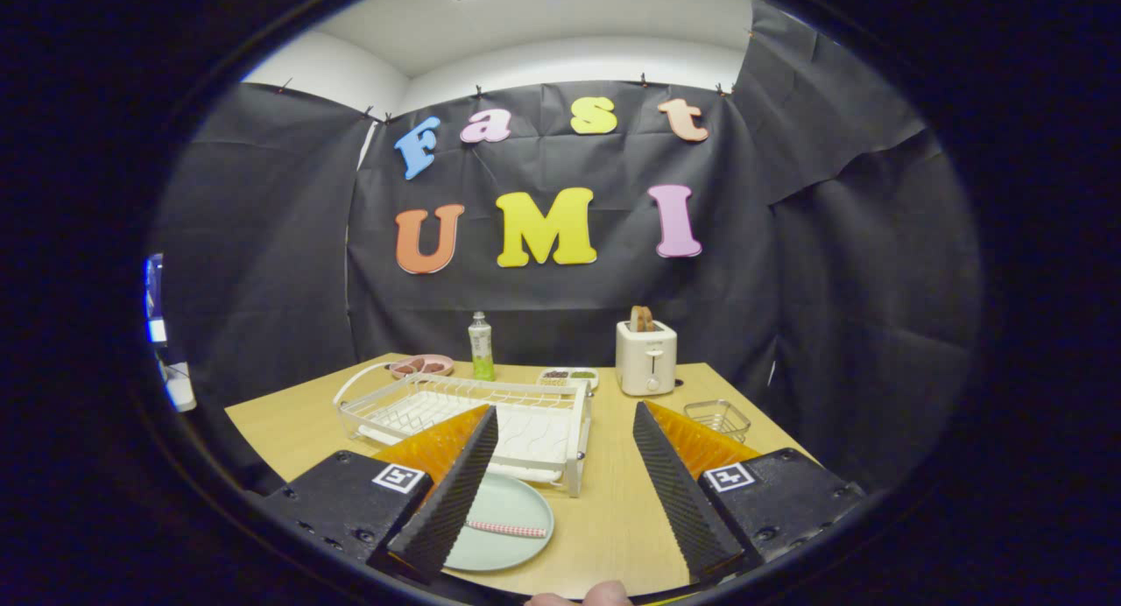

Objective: Take the plate from the dish rack, then take the spoon from the basket and place it into the plate.

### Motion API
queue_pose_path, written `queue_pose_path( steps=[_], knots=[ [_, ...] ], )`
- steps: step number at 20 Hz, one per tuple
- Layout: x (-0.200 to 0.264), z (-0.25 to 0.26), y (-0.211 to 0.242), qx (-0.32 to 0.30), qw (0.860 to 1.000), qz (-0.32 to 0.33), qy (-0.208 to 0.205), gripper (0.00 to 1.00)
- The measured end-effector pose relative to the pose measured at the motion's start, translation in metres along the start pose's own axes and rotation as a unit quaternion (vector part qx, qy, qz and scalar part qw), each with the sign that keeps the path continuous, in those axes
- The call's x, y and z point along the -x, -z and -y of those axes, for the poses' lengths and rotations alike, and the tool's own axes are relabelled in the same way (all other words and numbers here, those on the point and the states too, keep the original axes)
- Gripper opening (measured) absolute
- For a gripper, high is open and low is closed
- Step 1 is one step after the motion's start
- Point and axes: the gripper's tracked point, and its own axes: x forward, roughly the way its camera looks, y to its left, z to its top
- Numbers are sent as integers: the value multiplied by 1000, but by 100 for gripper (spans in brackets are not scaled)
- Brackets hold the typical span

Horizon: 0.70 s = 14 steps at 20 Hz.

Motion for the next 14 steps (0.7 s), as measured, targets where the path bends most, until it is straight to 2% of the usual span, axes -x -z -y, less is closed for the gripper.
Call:
queue_pose_path(
  steps=[7, 14],
  knots=[
    [47, 6, -11, 6, 999, 35, 41, 100],
    [79, 0, -24, 32, 996, 57, 57, 100]
  ],
)
